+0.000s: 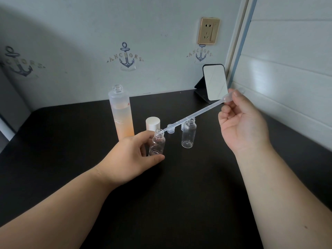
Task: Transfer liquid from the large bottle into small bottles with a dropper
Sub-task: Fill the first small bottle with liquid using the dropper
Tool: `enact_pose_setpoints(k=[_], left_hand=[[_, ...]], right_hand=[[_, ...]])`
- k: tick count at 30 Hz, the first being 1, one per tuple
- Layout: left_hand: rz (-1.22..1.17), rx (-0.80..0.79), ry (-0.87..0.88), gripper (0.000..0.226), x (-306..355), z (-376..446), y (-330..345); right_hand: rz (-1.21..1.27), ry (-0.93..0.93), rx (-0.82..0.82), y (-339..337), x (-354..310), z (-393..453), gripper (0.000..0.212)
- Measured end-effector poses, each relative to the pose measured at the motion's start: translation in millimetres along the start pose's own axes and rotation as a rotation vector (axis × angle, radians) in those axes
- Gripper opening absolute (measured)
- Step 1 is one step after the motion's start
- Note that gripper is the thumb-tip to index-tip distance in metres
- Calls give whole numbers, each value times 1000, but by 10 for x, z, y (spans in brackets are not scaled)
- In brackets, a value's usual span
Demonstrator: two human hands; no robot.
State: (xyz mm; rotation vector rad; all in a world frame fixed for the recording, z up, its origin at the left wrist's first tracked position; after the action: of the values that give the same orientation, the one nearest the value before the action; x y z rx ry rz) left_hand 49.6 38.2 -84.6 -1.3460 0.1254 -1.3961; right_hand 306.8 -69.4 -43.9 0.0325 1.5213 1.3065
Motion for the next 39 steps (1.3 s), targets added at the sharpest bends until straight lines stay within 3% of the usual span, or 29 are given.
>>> enact_pose_setpoints(k=[29,39], left_hand=[[1,5,0,33,-5,3,3],[-18,-41,-56,32,1,5,-9]], right_hand=[[-24,-31,31,15,-34,-9,13],[41,43,74,19,-14,-15,18]])
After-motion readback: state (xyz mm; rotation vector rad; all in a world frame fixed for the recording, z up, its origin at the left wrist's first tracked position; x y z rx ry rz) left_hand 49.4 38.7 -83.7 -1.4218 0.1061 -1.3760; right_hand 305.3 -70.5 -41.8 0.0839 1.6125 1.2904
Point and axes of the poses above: each hand's wrist, its own z-axis towards the middle knuckle, its own y-axis out of the palm, x = y × z, the point moved 1 cm from there along z, towards the middle knuckle, and after that the axes turned 1 degree about -y, right-handed, at the moved point
